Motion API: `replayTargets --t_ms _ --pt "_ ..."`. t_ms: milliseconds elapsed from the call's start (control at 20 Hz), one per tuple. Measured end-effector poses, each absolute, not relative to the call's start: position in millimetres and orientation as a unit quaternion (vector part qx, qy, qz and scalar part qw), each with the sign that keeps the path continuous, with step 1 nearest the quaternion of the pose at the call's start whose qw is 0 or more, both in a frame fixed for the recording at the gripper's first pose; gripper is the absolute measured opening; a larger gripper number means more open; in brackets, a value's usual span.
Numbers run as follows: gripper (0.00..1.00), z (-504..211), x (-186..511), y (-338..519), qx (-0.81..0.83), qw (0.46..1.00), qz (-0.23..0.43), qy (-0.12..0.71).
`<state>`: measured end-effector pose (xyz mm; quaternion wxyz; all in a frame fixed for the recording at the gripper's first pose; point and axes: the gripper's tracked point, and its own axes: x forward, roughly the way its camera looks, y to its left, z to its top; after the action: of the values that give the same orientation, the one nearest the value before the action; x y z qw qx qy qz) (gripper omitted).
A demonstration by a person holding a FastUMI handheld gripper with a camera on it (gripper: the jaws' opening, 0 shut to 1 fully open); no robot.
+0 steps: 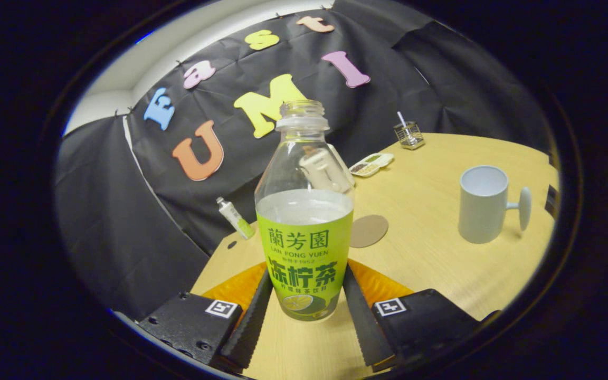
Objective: Take the bottle from table, then pour the juice into the cup, finally place the bottle on the coaster
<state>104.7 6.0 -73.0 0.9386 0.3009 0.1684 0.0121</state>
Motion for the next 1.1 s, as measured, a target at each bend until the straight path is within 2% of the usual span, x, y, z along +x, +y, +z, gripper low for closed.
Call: replayTargets --t_ms 500,650,1100 --pt "0.79 -20.4 115.8 -4.0 0.502 0.856 0.047 0.113" --pt "0.79 -16.6 116.3 -17.6 0.539 0.835 0.04 0.108" --pt "0.78 -2.3 135.9 -42.3 0.679 0.727 0.05 0.092"
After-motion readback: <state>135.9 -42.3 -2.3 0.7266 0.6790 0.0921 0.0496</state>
